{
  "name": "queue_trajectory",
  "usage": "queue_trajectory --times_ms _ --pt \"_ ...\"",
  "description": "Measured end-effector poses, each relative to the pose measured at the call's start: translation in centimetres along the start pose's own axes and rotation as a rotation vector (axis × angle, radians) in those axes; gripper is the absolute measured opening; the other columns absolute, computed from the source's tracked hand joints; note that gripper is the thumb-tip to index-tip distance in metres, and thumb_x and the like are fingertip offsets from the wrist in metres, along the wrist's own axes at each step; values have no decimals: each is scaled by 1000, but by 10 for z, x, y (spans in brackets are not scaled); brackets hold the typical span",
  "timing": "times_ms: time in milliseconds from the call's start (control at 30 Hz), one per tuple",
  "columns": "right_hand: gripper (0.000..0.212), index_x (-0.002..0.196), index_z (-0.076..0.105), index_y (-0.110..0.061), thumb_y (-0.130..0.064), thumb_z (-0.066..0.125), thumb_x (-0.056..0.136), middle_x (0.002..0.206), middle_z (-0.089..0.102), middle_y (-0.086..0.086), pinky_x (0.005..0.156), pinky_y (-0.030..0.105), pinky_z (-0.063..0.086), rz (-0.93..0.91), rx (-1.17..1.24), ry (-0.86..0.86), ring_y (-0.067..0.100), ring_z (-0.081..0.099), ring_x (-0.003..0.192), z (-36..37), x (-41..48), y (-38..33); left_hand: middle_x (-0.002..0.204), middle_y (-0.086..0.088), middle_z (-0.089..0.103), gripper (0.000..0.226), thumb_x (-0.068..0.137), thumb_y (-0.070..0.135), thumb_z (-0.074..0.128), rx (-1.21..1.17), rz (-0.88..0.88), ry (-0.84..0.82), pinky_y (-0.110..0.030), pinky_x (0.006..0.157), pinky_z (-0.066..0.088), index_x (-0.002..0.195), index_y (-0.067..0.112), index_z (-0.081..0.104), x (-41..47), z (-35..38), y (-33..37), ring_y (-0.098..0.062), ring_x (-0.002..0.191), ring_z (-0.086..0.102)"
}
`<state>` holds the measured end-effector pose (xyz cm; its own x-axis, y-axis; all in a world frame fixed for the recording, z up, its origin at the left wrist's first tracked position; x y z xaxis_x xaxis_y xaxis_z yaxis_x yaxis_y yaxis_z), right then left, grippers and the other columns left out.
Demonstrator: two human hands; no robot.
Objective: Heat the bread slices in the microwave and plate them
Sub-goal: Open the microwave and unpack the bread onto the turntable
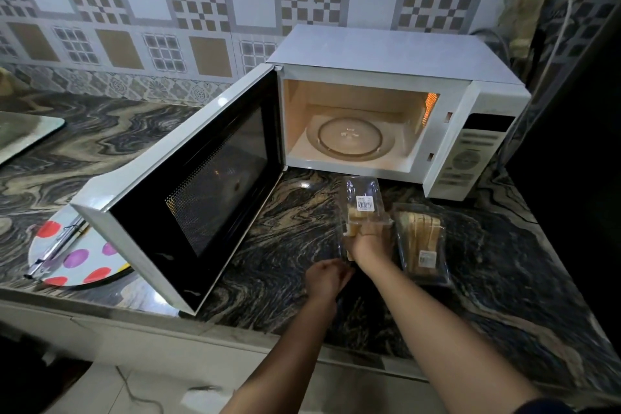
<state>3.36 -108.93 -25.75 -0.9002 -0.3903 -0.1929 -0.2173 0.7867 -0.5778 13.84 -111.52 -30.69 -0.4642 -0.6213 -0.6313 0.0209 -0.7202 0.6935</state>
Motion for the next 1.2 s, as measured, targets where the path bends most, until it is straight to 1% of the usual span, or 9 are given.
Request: queue_trajectory --times_ms 133,300,467,667,733,833,1000,1100,1200 --pt "27 106 64 -16 -26 63 82 113 64 8 78 26 47 74 15 -11 27 62 102 -6 2 1 72 -15 61 20 81 -16 51 -30 8 30 -17 52 54 70 -4 62 -4 1 -2 -22 67 59" --pt "30 105 63 -15 -23 68 77 107 66 8 80 29 52 13 -109 9 28 64 98 -23 0 -4 63 -13 59 24 78 -17 52 -15 21 64 -17 47 52 62 -2 60 -3 3 -4 -22 62 56" --pt "36 108 62 -6 -24 69 77 111 65 11 88 32 50 -24 -248 38 30 62 105 -45 -9 -4 55 -8 61 28 74 -11 55 84 57 90 -28 66 47 54 6 62 2 2 -1 -20 65 57" --pt "41 111 55 -15 -30 70 76 118 60 7 76 30 47 -100 -336 -21 28 61 106 -69 -25 5 44 7 63 61 82 -9 53 71 37 -8 -26 73 51 37 29 66 14 5 4 -13 58 65" --pt "41 111 55 -16 -31 70 76 118 60 6 76 31 47 -94 -325 -39 28 60 106 -76 -30 13 50 -4 62 55 80 -15 52 42 26 37 -25 65 53 35 14 65 13 6 10 -17 57 61" --pt "44 114 55 -17 -26 69 74 119 59 5 76 30 46 -83 -314 -41 26 59 107 -88 -38 24 65 -10 57 33 81 -18 49 -25 24 62 -16 45 52 59 4 59 10 9 18 -18 63 55" --pt "53 122 57 -22 -23 71 71 120 61 4 77 28 46 -55 -240 7 25 60 109 -111 -49 40 78 -13 56 26 81 -24 45 -54 24 64 -18 42 51 70 -4 57 10 12 24 -21 64 52" --pt "48 114 61 -21 -26 74 68 111 64 3 72 26 45 -29 -201 42 24 62 101 -125 -54 48 101 -19 57 29 81 -24 44 -29 44 63 -17 42 50 103 -13 60 7 11 26 -26 74 55" --pt "34 99 62 -19 -23 75 67 91 59 -1 61 23 38 -13 -131 85 21 60 89 -139 -59 53 102 -19 56 21 82 -24 45 21 49 57 -17 41 50 81 -9 59 5 9 26 -27 73 55"
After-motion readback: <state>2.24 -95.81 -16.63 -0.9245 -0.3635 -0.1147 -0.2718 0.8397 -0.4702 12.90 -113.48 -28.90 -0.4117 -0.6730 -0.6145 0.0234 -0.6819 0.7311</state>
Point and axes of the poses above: each hand's wrist, its own x-axis towards the middle knuckle, its own z-axis out of the palm, y = z × x, the point moved 5 cm from there along x, towards the middle knuckle
